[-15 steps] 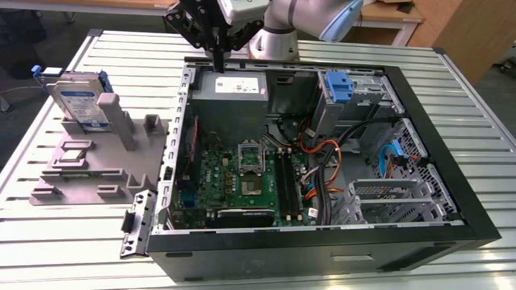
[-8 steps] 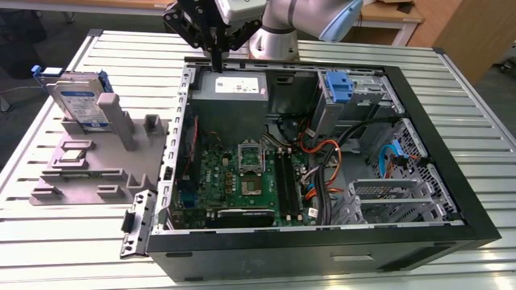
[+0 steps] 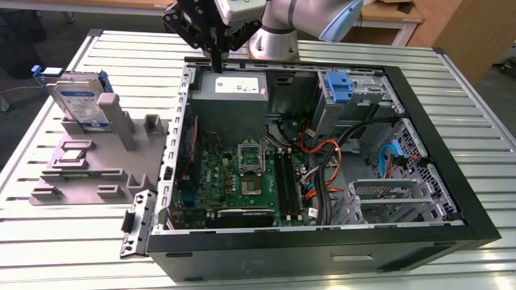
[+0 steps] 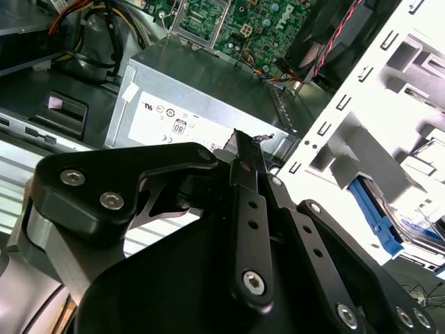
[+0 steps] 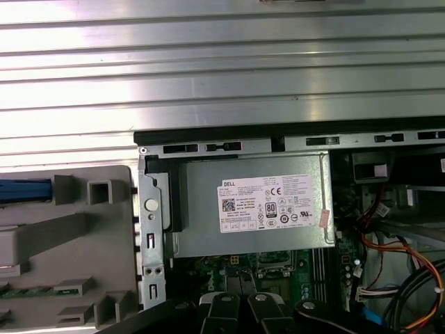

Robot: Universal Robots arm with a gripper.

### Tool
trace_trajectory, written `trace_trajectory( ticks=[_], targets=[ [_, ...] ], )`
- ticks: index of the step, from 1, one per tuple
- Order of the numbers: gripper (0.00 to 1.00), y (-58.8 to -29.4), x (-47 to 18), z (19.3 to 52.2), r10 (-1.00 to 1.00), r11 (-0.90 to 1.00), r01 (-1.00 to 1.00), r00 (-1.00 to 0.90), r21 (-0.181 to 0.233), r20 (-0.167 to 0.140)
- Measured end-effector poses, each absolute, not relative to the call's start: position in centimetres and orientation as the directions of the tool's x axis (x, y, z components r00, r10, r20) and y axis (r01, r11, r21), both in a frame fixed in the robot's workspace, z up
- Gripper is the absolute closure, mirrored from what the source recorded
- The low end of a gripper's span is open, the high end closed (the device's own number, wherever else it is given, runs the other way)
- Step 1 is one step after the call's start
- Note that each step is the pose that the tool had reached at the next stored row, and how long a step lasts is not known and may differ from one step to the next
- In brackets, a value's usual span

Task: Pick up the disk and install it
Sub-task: 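Reach for the disk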

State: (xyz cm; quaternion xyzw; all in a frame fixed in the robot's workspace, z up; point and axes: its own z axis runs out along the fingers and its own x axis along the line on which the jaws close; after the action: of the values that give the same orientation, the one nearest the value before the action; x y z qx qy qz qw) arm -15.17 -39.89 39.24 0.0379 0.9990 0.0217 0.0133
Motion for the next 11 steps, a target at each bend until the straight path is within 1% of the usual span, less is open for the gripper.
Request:
trace_trajectory(
  ticks=[11],
  targets=[
    [0.9,-39.89,-15.24,39.21,0.076,0.996,0.075,-0.997,0.045,-0.025]
  ],
)
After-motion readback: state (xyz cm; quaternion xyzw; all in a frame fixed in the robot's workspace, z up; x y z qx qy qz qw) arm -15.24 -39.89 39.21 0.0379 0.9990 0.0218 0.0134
